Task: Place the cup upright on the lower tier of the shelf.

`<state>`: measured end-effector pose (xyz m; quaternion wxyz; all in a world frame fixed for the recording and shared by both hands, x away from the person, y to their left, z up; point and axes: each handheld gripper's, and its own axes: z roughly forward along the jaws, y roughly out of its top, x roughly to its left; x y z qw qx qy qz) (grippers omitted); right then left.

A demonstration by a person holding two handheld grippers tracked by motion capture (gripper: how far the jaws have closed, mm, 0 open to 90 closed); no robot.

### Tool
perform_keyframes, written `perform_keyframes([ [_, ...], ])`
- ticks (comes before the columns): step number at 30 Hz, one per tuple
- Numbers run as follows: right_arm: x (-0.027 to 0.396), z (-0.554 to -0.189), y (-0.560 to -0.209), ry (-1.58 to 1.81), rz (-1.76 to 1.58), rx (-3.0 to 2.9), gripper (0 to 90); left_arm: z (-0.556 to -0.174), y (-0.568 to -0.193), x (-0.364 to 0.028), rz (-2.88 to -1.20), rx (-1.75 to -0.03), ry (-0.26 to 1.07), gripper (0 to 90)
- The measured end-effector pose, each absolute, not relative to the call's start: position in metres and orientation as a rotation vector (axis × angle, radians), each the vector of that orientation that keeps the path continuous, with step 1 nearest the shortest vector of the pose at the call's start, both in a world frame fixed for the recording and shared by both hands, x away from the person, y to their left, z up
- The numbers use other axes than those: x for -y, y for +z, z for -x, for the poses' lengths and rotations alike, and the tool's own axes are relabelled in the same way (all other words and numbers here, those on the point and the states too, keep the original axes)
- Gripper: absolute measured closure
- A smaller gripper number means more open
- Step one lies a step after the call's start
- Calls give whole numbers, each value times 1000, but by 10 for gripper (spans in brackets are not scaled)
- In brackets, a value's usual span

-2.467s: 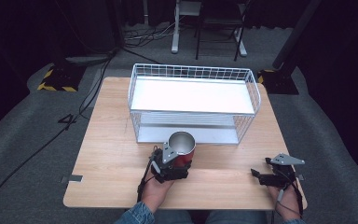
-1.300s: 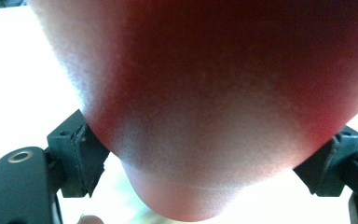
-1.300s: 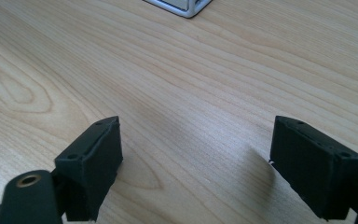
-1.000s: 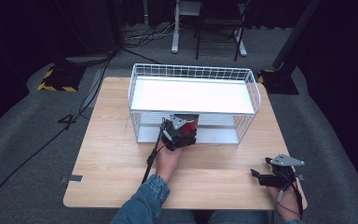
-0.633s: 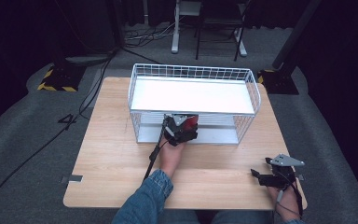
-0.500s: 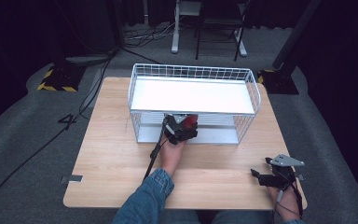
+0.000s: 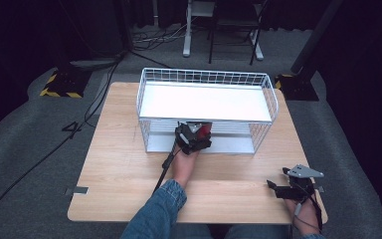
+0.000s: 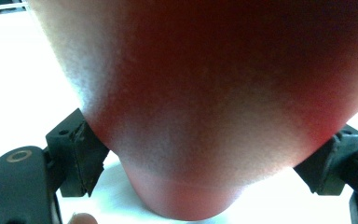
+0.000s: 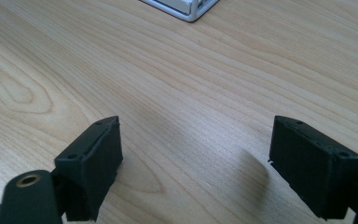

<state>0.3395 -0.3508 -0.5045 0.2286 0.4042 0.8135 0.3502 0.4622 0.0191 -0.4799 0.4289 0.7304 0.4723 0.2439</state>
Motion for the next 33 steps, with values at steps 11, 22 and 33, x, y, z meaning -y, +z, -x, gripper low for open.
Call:
perform_keyframes([
  [11, 350, -338, -504, 959, -1099, -2234, 172, -464, -483, -21, -1804, -1173, 574, 155],
  [22, 348, -336, -505, 960, -1068, -2237, 179, -463, -481, -25, -1847, -1144, 502, 27],
  [33, 350, -338, -504, 970, -1083, -2250, 181, -451, -481, -38, -1850, -1111, 464, 0],
])
